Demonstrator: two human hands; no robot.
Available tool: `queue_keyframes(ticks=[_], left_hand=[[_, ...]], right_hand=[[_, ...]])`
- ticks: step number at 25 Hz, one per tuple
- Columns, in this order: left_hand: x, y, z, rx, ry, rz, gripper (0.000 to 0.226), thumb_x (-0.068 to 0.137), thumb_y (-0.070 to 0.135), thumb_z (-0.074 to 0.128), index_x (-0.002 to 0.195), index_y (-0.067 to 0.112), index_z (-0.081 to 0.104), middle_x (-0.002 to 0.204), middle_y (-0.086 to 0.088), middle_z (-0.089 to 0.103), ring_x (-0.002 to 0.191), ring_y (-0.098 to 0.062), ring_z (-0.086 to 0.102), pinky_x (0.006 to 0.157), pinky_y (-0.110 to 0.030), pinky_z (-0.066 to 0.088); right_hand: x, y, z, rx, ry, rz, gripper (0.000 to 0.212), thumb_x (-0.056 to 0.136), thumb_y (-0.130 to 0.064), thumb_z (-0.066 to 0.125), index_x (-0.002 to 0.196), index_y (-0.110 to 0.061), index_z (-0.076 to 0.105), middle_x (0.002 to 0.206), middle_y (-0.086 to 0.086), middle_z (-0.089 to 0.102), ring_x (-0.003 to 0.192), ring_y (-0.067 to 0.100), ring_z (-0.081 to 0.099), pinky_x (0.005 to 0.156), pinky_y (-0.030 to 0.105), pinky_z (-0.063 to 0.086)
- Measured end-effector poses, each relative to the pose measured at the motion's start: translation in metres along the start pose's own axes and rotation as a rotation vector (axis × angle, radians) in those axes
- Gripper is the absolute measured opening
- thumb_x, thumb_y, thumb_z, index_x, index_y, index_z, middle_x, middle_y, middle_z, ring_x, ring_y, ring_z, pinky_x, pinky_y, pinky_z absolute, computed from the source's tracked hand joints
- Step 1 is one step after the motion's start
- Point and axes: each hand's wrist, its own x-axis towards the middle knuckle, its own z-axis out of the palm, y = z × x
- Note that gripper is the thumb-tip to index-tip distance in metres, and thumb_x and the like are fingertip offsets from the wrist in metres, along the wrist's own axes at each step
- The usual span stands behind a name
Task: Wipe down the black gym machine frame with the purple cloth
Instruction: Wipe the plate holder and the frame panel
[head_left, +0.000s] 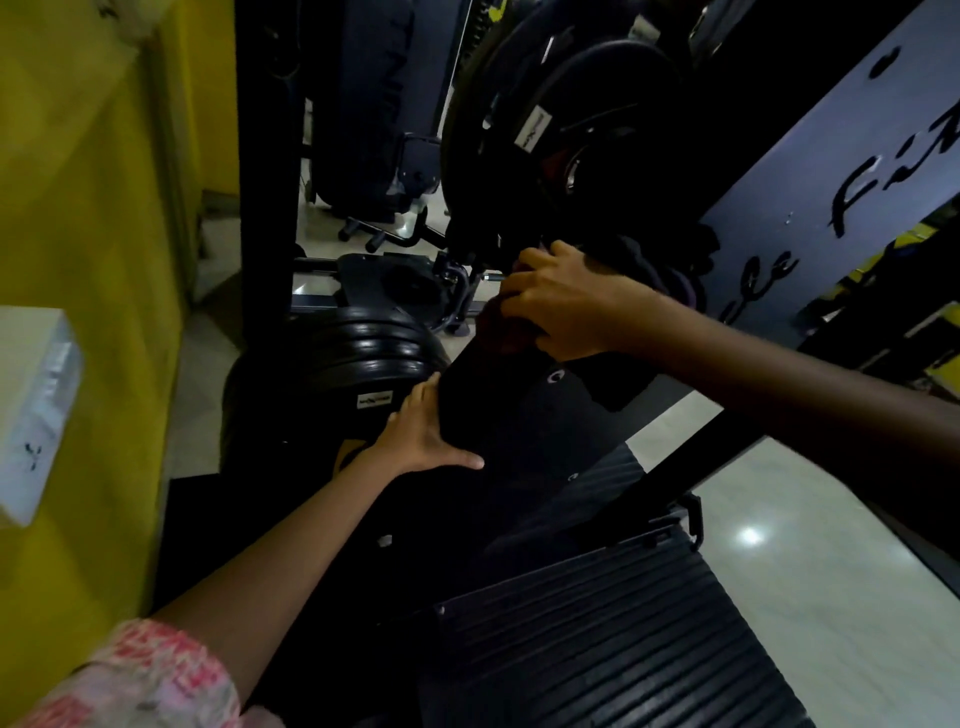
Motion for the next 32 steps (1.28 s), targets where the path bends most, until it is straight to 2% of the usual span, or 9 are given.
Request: queue_keyframes(ticks=[4, 7, 9, 12, 16, 21, 26, 30, 32], left_hand=[[-0.002, -0.01, 0.004, -0.045, 0.004, -0.013, 0.133, 0.055, 0.044, 0.089, 0.153, 0.014, 0.004, 0.157, -0.007, 0.012, 0.144, -0.026, 0.015, 0.115, -0.049, 0.024], [-0.002, -0.01, 0.004, -0.04, 0.015, -0.016, 0.131, 0.055, 0.045, 0.089, 0.152, 0.014, 0.007, 0.157, -0.005, 0.014, 0.144, -0.024, 0.018, 0.115, -0.046, 0.026], [-0.002, -0.013, 0.004, -0.042, 0.02, -0.006, 0.131, 0.052, 0.047, 0.089, 0.152, 0.016, 0.01, 0.155, -0.004, 0.019, 0.142, -0.024, 0.022, 0.113, -0.045, 0.029], [-0.002, -0.013, 0.005, -0.03, 0.012, -0.005, 0.131, 0.054, 0.047, 0.088, 0.151, 0.014, 0.008, 0.155, -0.004, 0.018, 0.142, -0.024, 0.02, 0.114, -0.043, 0.028], [-0.005, -0.013, 0.005, -0.04, 0.035, 0.035, 0.129, 0.056, 0.044, 0.089, 0.152, 0.014, 0.008, 0.155, -0.006, 0.016, 0.143, -0.024, 0.017, 0.115, -0.043, 0.026], [-0.009, -0.015, 0.003, -0.015, 0.04, 0.057, 0.127, 0.055, 0.043, 0.089, 0.151, 0.012, 0.012, 0.156, -0.008, 0.017, 0.144, -0.026, 0.017, 0.114, -0.049, 0.026], [-0.007, -0.014, 0.004, 0.033, 0.004, -0.002, 0.13, 0.056, 0.046, 0.088, 0.151, 0.01, 0.007, 0.157, -0.007, 0.012, 0.145, -0.024, 0.014, 0.115, -0.046, 0.025], [-0.006, -0.013, 0.004, 0.033, 0.003, -0.008, 0.129, 0.058, 0.045, 0.088, 0.151, 0.01, 0.005, 0.158, -0.007, 0.01, 0.145, -0.024, 0.013, 0.116, -0.045, 0.024], [-0.006, -0.014, 0.004, 0.032, 0.002, -0.005, 0.128, 0.058, 0.045, 0.088, 0.151, 0.011, 0.007, 0.157, -0.006, 0.012, 0.144, -0.024, 0.015, 0.115, -0.044, 0.025]], right_hand=[[-0.018, 0.024, -0.011, 0.014, -0.106, -0.127, 0.057, 0.086, -0.039, 0.057, 0.141, -0.037, 0.039, 0.151, -0.008, 0.031, 0.138, 0.021, 0.024, 0.106, 0.038, 0.03], [-0.025, 0.019, -0.01, -0.118, -0.098, 0.061, 0.066, 0.086, -0.057, 0.05, 0.145, -0.044, 0.023, 0.157, -0.005, 0.015, 0.142, 0.033, 0.015, 0.108, 0.045, 0.027], [-0.027, -0.001, 0.0, -0.114, -0.062, 0.052, 0.061, 0.09, -0.051, 0.048, 0.146, -0.041, 0.026, 0.154, -0.001, 0.022, 0.135, 0.033, 0.026, 0.101, 0.041, 0.033], [-0.041, 0.01, -0.008, -0.054, -0.05, -0.124, 0.055, 0.092, -0.04, 0.05, 0.144, -0.043, 0.03, 0.15, -0.007, 0.027, 0.121, 0.023, 0.033, 0.091, 0.031, 0.038], [-0.027, 0.041, -0.024, -0.05, -0.023, 0.112, 0.051, 0.093, -0.042, 0.051, 0.141, -0.044, 0.035, 0.141, -0.006, 0.036, 0.117, 0.023, 0.036, 0.076, 0.027, 0.036], [-0.001, -0.008, -0.002, -0.067, -0.013, 0.061, 0.052, 0.09, -0.055, 0.048, 0.139, -0.039, 0.041, 0.139, -0.002, 0.038, 0.124, 0.025, 0.036, 0.081, 0.03, 0.038], [-0.039, 0.047, -0.023, 0.018, -0.146, -0.122, 0.054, 0.087, -0.045, 0.059, 0.135, -0.053, 0.038, 0.135, -0.011, 0.037, 0.118, 0.014, 0.037, 0.075, 0.02, 0.034], [-0.062, 0.11, -0.055, -0.035, -0.097, 0.151, 0.055, 0.083, -0.04, 0.065, 0.133, -0.05, 0.044, 0.131, -0.007, 0.041, 0.113, 0.019, 0.039, 0.071, 0.024, 0.032], [-0.062, 0.111, -0.058, -0.038, -0.04, 0.252, 0.054, 0.083, -0.042, 0.064, 0.133, -0.048, 0.046, 0.126, -0.003, 0.044, 0.11, 0.022, 0.04, 0.069, 0.028, 0.036]])
